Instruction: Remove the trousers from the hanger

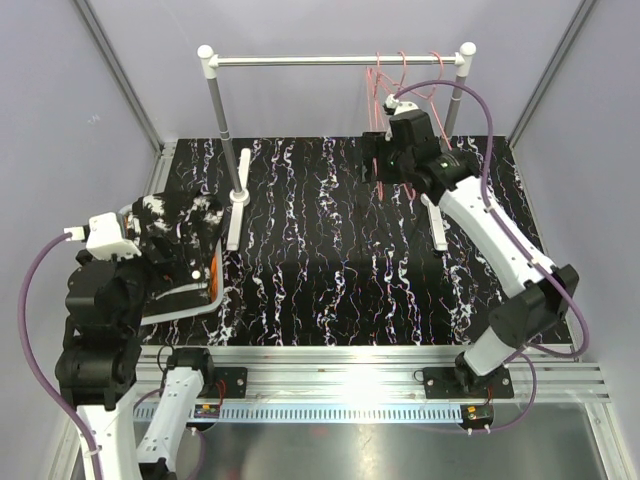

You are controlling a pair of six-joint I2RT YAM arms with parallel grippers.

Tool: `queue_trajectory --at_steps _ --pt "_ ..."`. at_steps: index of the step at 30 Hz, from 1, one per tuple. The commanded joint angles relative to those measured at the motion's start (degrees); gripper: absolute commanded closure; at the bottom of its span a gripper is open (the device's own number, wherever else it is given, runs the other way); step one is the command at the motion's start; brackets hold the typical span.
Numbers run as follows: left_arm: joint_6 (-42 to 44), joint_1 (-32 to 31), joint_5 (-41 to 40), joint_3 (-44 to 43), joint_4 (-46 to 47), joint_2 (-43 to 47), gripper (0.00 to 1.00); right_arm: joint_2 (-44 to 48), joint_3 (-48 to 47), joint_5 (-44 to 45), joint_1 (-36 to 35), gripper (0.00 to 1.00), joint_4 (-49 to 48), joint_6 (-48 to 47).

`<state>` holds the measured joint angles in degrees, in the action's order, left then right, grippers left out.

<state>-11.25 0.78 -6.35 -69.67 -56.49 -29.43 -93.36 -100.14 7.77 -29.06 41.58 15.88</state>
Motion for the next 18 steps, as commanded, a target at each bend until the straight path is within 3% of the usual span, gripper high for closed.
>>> queue_trajectory --at_steps 1,4,10,18 --pt "3.68 -3.05 -1.73 1.02 2.96 0.78 0.01 9.49 2.30 -1.61 0.32 0.11 -1.15 -1.37" --pt "5.18 -5.52 -2.79 0.94 3.49 1.48 0.01 16.95 7.73 -1.97 0.32 0.01 -2.29 -1.81" --pt "8.25 -7.37 -4.02 5.06 5.33 6.30 0.01 33.12 19.08 6.17 0.32 0.01 -1.25 -5.06" --pt "9.57 -7.37 -6.13 14.12 9.99 16.33 0.01 49.13 25.78 16.04 0.32 0.01 10.17 -4.54"
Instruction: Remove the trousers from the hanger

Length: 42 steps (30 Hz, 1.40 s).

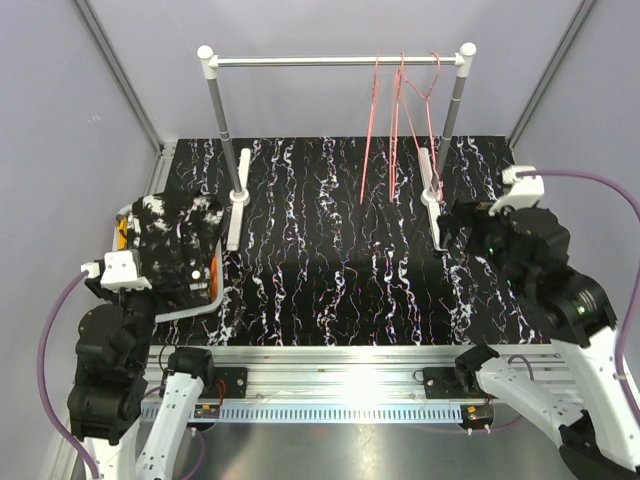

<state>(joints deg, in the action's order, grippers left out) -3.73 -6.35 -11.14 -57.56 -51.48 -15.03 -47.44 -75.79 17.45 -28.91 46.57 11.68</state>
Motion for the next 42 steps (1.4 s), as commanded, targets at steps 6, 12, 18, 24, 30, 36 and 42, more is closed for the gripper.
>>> queue_trajectory --at_steps 6,12,18,24,30,36,42 --pt "1.97 -0.24 -1.00 4.47 4.99 6.58 0.01 8.15 3.45 9.97 0.17 0.01 13.01 1.23" --pt "0.74 -0.24 0.84 4.39 4.81 7.03 0.01 14.12 6.97 9.35 0.17 0.01 14.34 1.41" --pt "-1.19 -0.24 1.21 4.56 4.73 6.85 0.01 16.50 7.32 9.09 0.17 0.01 13.37 -1.13" --pt "-1.81 -0.33 -0.29 4.47 4.64 7.12 0.01 15.19 6.44 9.71 0.08 0.01 13.81 -1.22" --pt "-1.90 -0.33 -0.64 4.47 4.64 6.94 0.01 14.92 6.79 8.56 0.17 0.01 12.50 -1.22" --pt "-2.16 -0.24 -1.17 4.47 4.64 7.03 0.01 14.83 7.06 7.68 0.17 0.01 11.18 -1.22" --pt "-2.16 -0.24 -1.34 4.47 4.55 6.68 0.01 14.13 7.41 6.46 0.17 0.00 10.30 -0.87"
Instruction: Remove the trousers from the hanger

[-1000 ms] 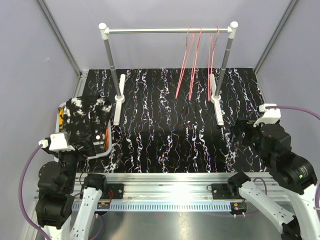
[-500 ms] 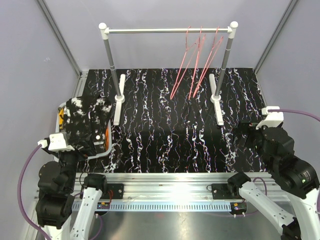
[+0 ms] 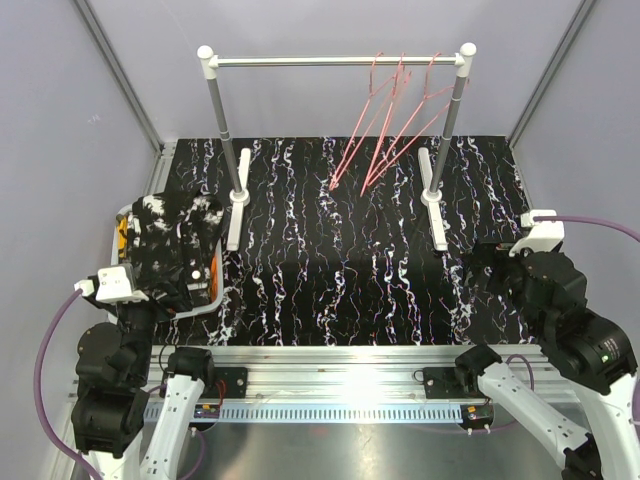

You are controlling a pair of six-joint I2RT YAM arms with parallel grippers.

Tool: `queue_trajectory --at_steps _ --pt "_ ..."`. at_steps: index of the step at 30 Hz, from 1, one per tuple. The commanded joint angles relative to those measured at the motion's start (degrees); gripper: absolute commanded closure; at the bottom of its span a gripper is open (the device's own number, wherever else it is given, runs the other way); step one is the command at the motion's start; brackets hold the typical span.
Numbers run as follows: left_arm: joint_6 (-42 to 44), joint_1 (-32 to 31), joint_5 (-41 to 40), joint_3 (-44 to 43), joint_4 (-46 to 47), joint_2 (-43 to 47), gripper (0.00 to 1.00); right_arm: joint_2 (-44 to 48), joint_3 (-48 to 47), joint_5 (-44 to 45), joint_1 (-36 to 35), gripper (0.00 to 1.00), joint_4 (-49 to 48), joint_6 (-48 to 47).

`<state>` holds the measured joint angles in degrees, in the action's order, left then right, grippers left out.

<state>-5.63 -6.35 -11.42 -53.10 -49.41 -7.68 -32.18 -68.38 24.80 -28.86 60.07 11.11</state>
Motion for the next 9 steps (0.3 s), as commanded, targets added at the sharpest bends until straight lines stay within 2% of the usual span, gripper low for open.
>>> queue_trajectory --at_steps 1,9 --pt "-0.26 -0.24 -0.97 0.02 2.56 -0.67 0.01 -1.21 0.09 -1.06 0.12 0.01 -3.21 -0.22" --pt "-0.26 -0.24 -1.41 0.10 2.47 -0.75 0.01 -1.48 0.09 -1.33 0.12 0.00 -3.21 0.14"
